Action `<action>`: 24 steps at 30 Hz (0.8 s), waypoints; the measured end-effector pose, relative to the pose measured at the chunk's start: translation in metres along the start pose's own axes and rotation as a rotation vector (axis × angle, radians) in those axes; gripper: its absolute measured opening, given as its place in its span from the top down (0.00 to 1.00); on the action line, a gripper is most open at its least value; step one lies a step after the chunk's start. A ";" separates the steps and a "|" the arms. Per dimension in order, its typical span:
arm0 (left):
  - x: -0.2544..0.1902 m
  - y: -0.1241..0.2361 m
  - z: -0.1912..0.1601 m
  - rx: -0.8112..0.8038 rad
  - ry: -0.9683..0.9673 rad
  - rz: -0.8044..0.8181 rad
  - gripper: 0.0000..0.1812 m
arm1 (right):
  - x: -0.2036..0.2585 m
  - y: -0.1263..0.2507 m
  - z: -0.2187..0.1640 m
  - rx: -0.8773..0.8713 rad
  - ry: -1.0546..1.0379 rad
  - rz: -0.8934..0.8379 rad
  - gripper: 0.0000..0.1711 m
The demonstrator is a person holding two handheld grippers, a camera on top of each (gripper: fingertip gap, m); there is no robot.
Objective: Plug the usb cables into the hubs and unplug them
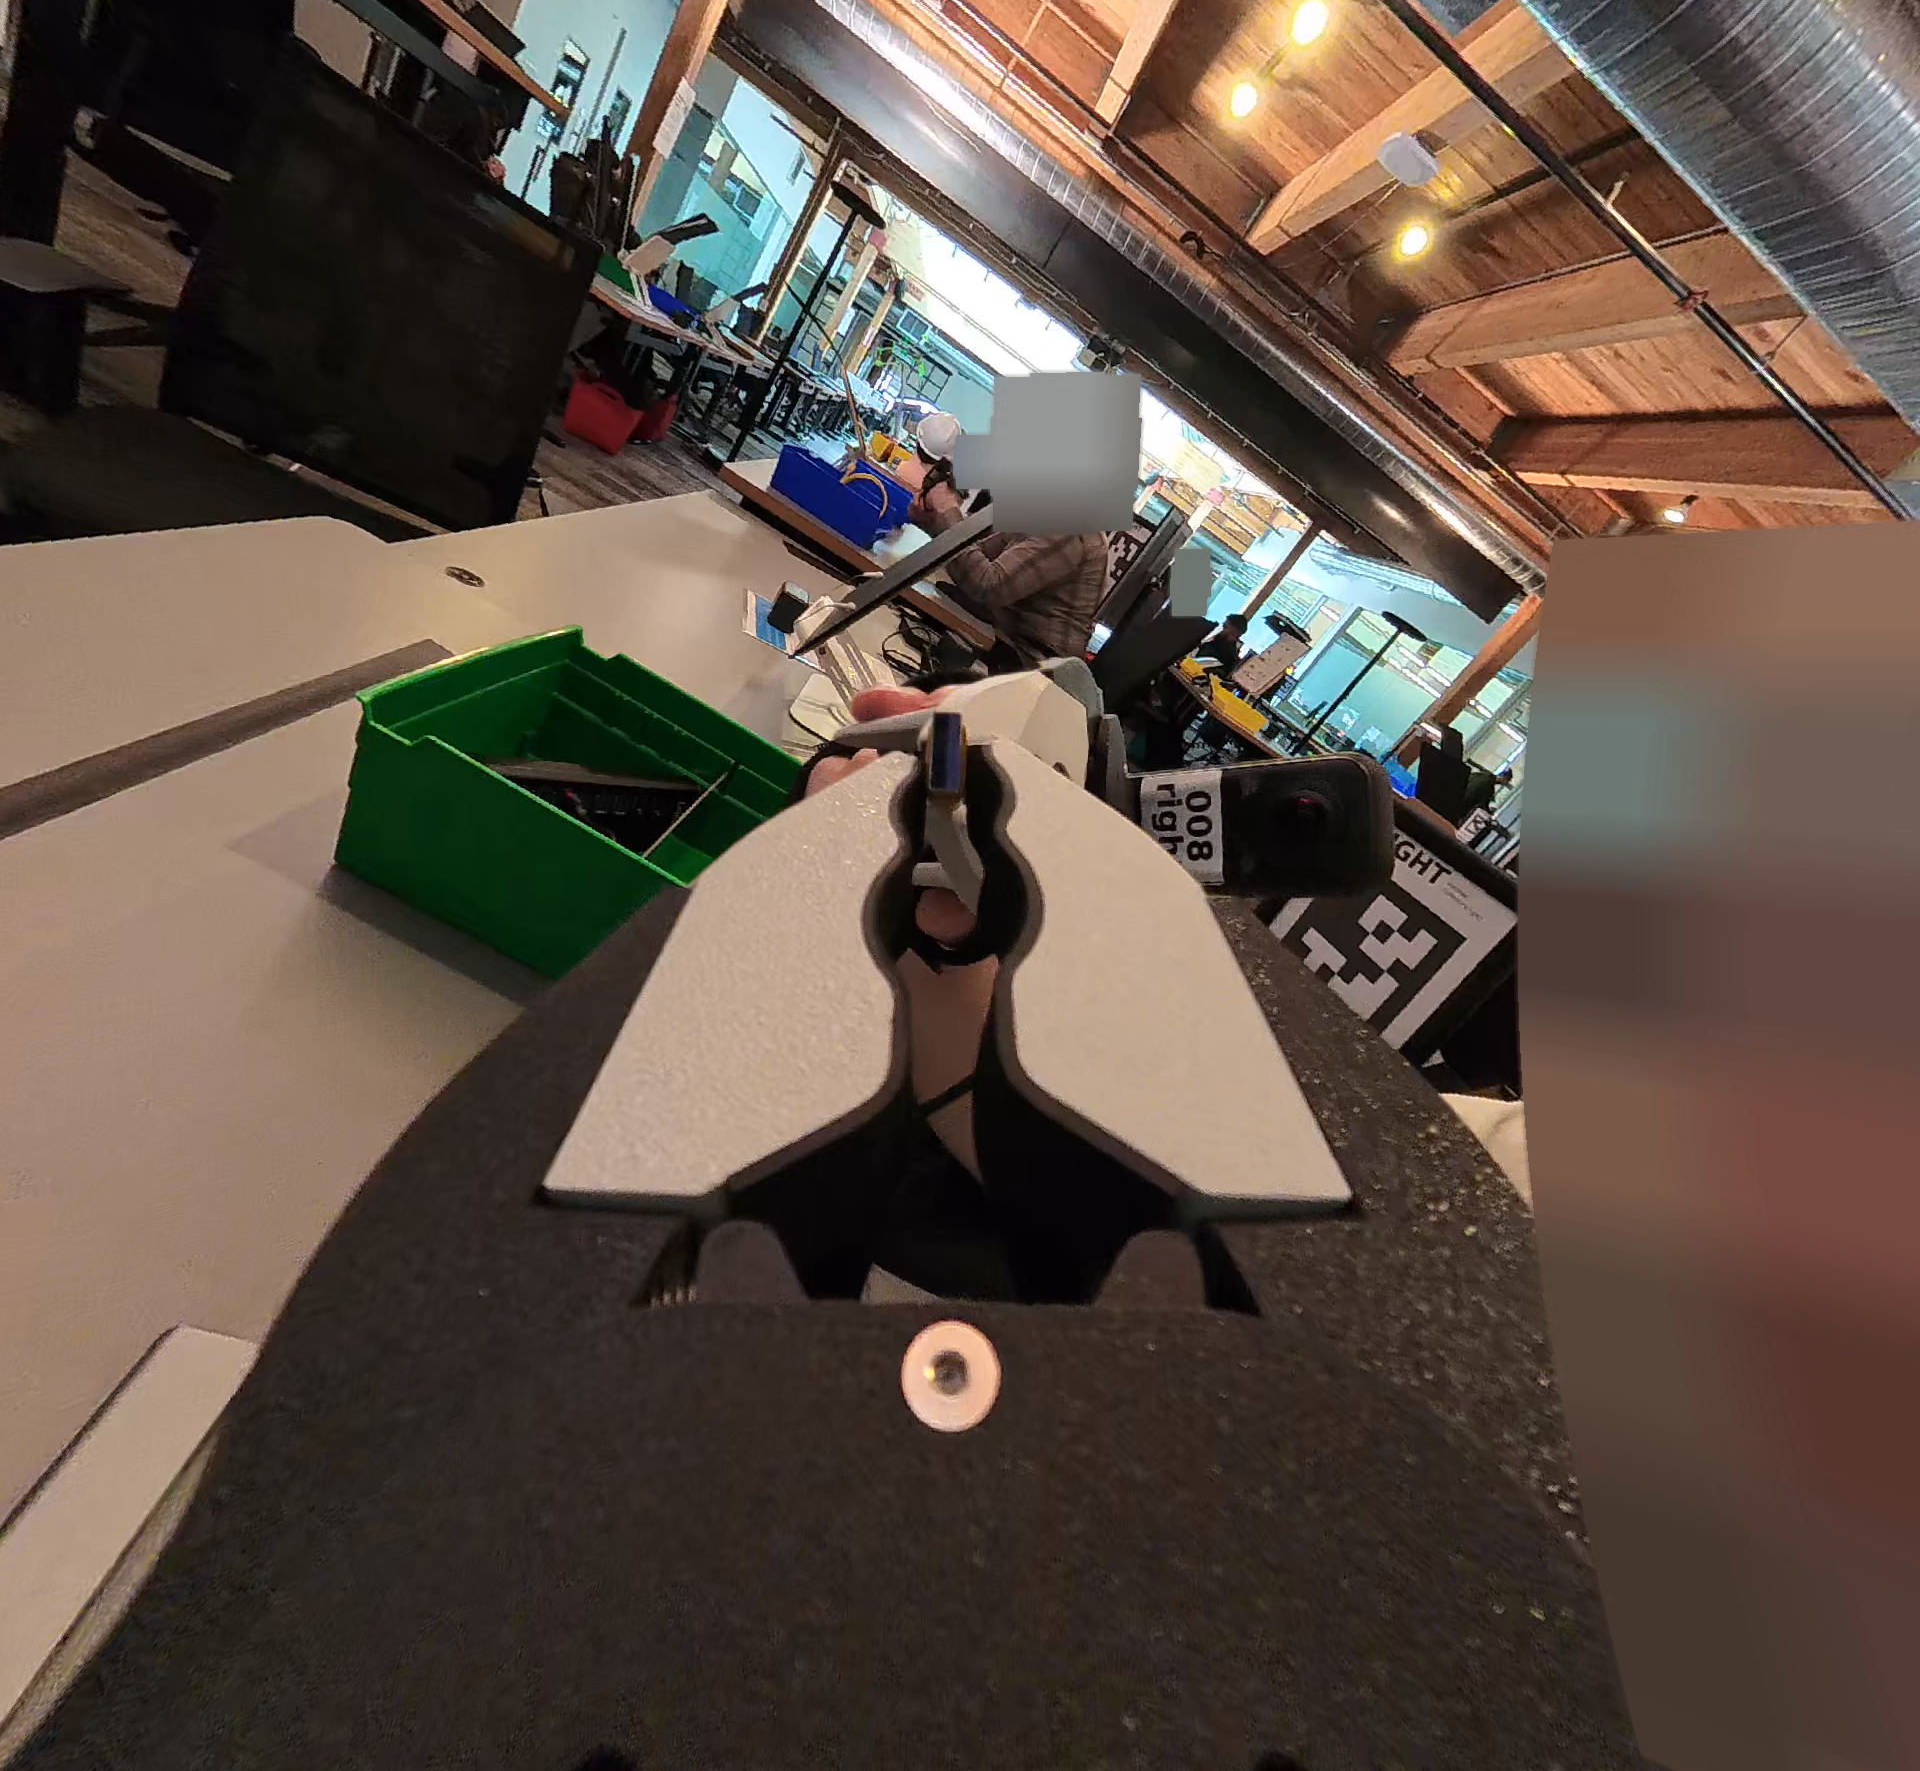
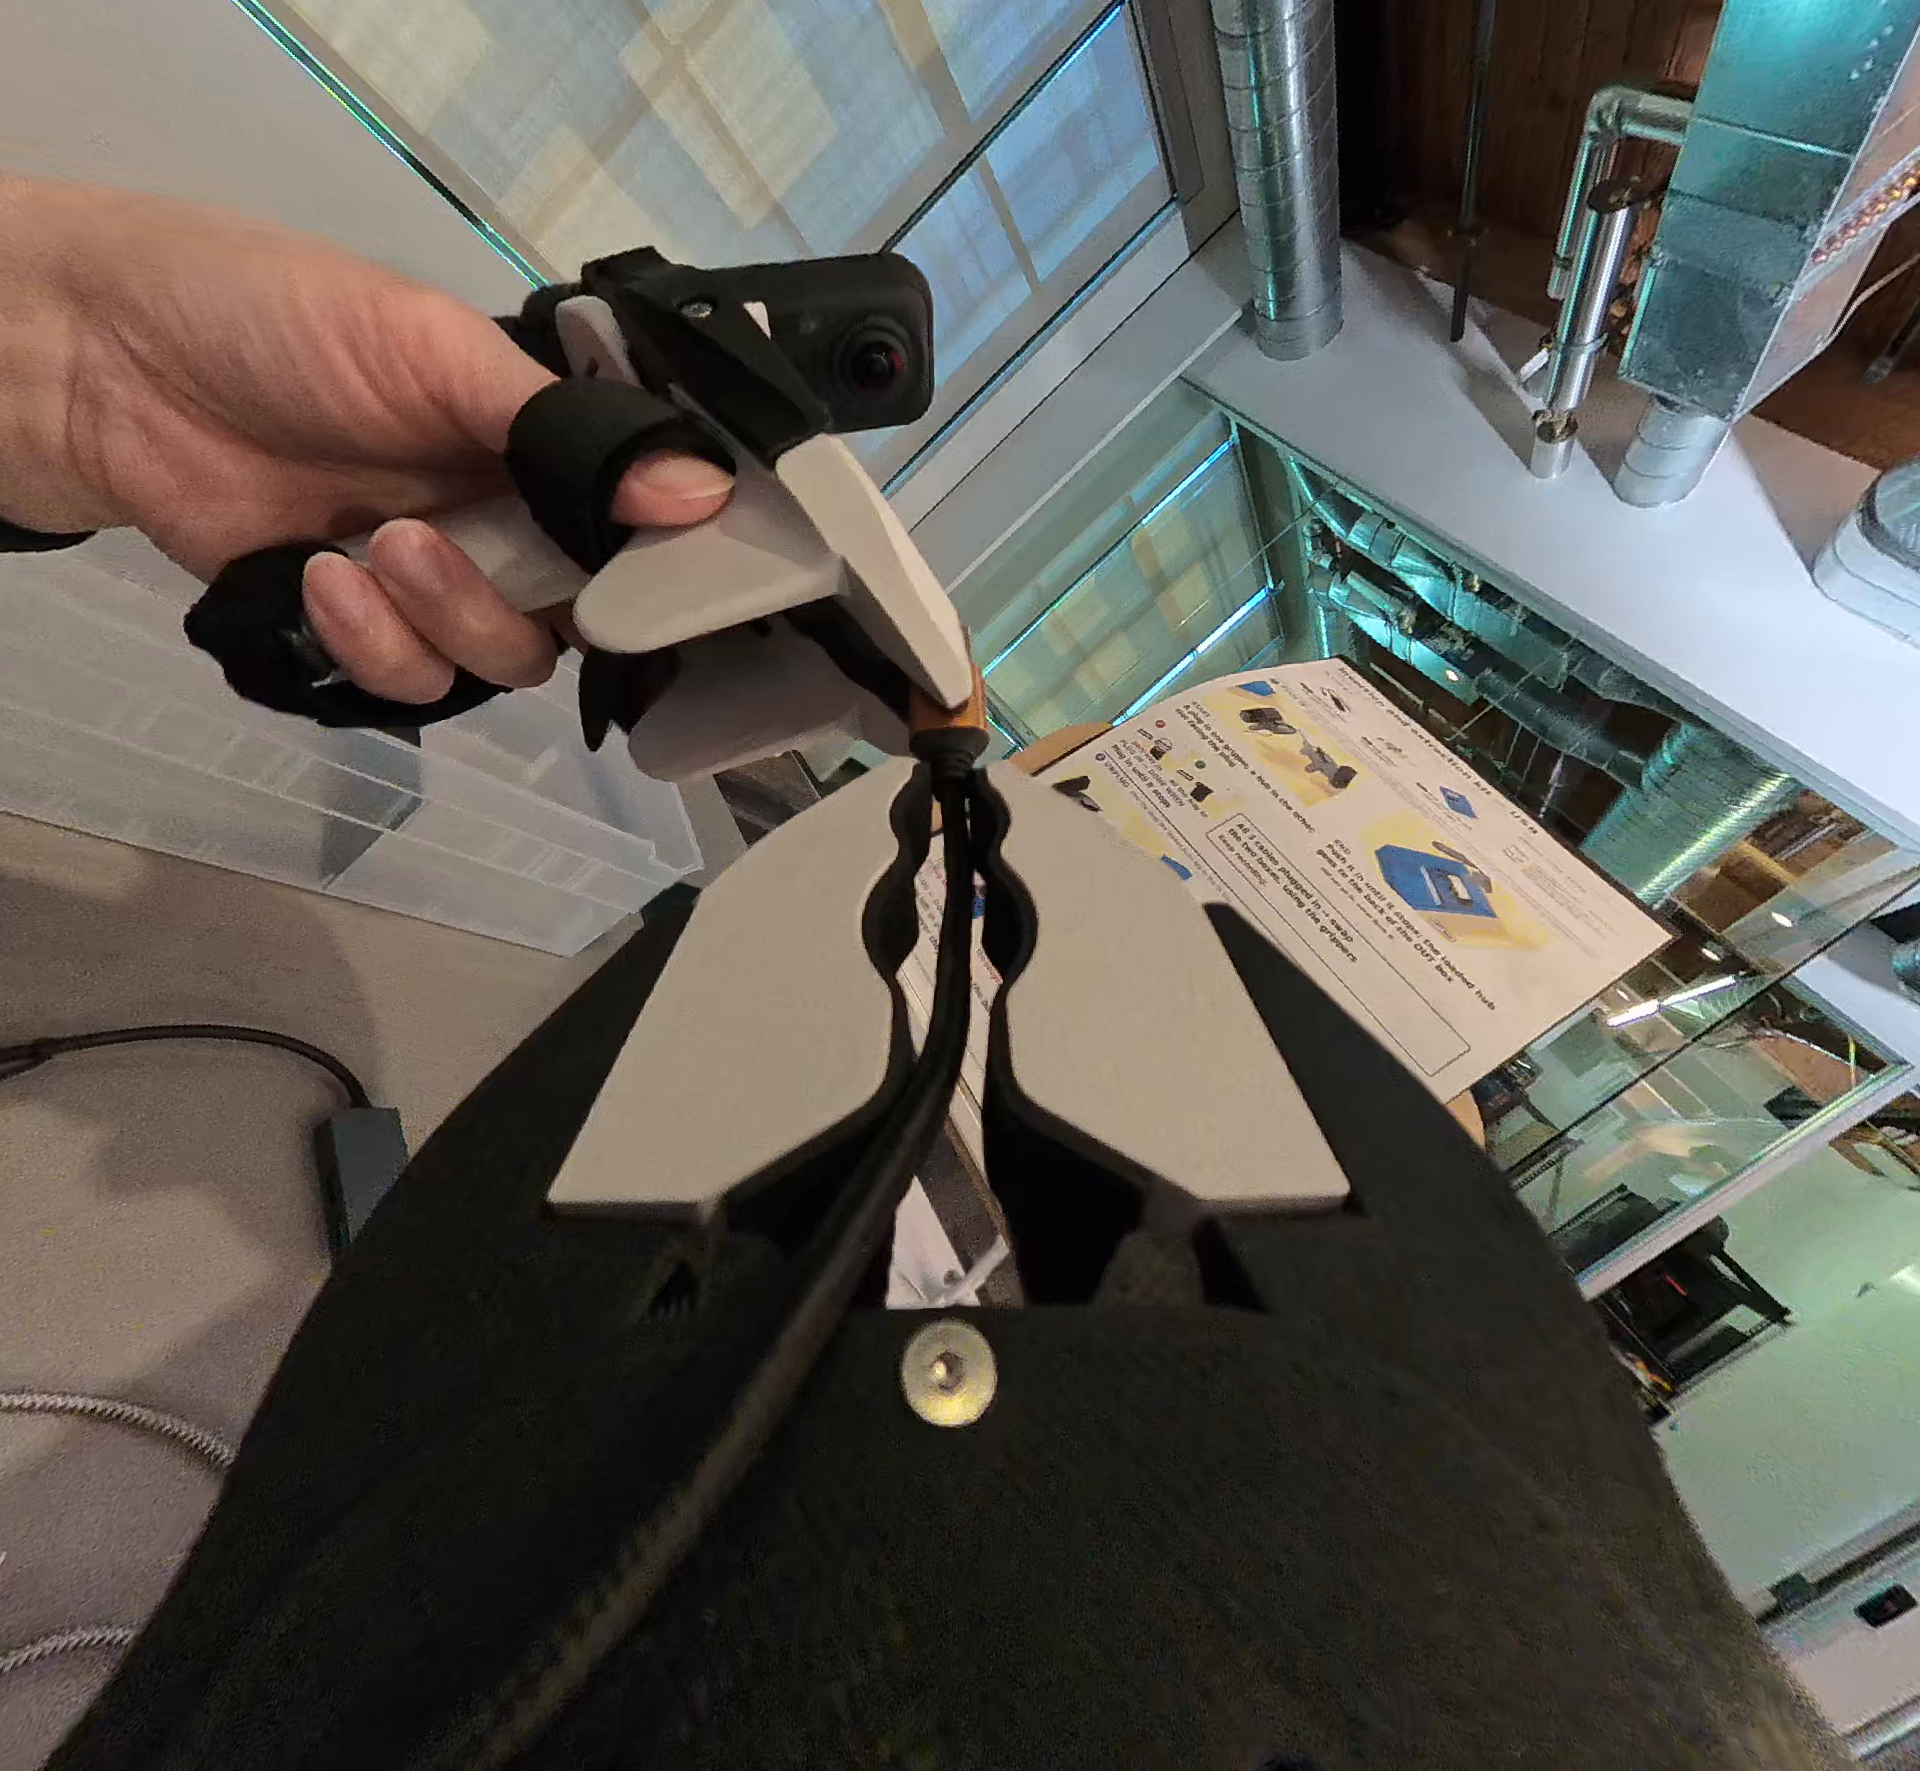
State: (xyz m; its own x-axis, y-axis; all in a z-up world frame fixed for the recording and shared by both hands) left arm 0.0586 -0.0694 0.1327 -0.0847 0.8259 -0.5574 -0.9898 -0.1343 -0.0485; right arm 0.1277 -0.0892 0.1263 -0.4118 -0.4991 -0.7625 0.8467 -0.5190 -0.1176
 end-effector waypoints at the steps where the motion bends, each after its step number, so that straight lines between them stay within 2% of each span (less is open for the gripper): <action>1: -0.002 0.000 0.000 -0.002 0.002 -0.009 0.96 | 0.000 0.001 0.002 -0.009 0.001 -0.001 0.96; 8: -0.016 0.000 0.001 -0.024 0.021 -0.089 0.96 | 0.000 0.008 0.016 -0.097 0.028 -0.049 0.96; 12: -0.020 0.002 0.002 -0.037 0.001 -0.086 0.96 | 0.000 0.007 0.021 -0.088 0.039 -0.064 0.96; 19: -0.021 0.001 0.003 -0.076 0.027 -0.094 0.96 | -0.004 0.007 0.021 -0.137 -0.082 -0.029 0.96; 24: -0.017 0.002 0.005 -0.082 0.040 -0.089 0.96 | -0.004 0.003 0.019 -0.109 -0.111 -0.038 0.96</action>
State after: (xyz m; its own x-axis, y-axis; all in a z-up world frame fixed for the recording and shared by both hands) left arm 0.0570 -0.0808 0.1457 0.0090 0.8140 -0.5808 -0.9803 -0.1073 -0.1657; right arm 0.1255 -0.1021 0.1413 -0.4735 -0.5573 -0.6821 0.8589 -0.4637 -0.2174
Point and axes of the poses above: each gripper's, where its closed fingertips meet, y back along the fingers, z out of its top, x = y × z across the jaws, the point moved 4 cm from there along y, back along the fingers, and after that the axes turned 9 degrees about z, right-handed, at the moved point
